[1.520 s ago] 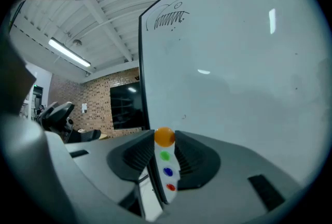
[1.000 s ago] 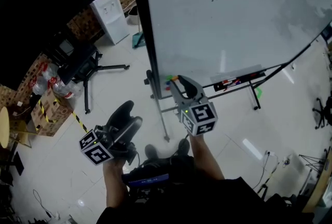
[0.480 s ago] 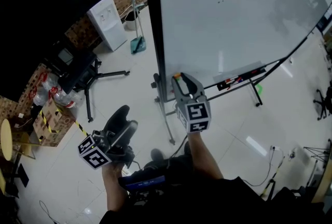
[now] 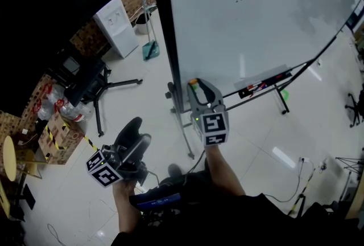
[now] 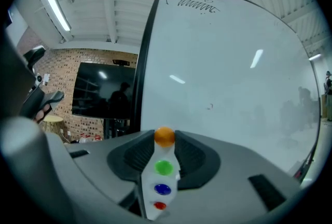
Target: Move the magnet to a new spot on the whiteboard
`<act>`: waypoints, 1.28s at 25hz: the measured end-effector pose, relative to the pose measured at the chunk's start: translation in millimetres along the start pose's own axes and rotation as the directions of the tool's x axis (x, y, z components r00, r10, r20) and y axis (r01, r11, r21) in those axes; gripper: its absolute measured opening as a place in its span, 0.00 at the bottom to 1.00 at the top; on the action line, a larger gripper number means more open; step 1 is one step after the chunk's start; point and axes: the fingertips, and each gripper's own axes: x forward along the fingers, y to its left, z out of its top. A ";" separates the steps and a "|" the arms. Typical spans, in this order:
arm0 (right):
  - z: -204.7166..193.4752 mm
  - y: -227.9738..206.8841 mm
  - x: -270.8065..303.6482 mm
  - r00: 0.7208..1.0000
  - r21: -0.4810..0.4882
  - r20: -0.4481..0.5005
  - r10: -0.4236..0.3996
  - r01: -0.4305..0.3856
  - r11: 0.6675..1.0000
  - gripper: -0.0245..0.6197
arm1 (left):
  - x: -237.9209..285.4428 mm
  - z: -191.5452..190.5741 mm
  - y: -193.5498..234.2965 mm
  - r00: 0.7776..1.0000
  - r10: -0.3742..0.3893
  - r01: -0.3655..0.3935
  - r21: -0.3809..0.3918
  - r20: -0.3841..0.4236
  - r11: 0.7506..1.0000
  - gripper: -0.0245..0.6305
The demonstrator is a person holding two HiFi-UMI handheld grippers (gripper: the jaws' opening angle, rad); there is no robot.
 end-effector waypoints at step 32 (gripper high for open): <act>57.9 -56.7 -98.9 0.873 0.405 0.313 0.374 -0.479 0.779 0.29 | 60.7 -39.5 -14.1 1.000 -0.028 0.028 -0.029 -0.011 0.999 0.58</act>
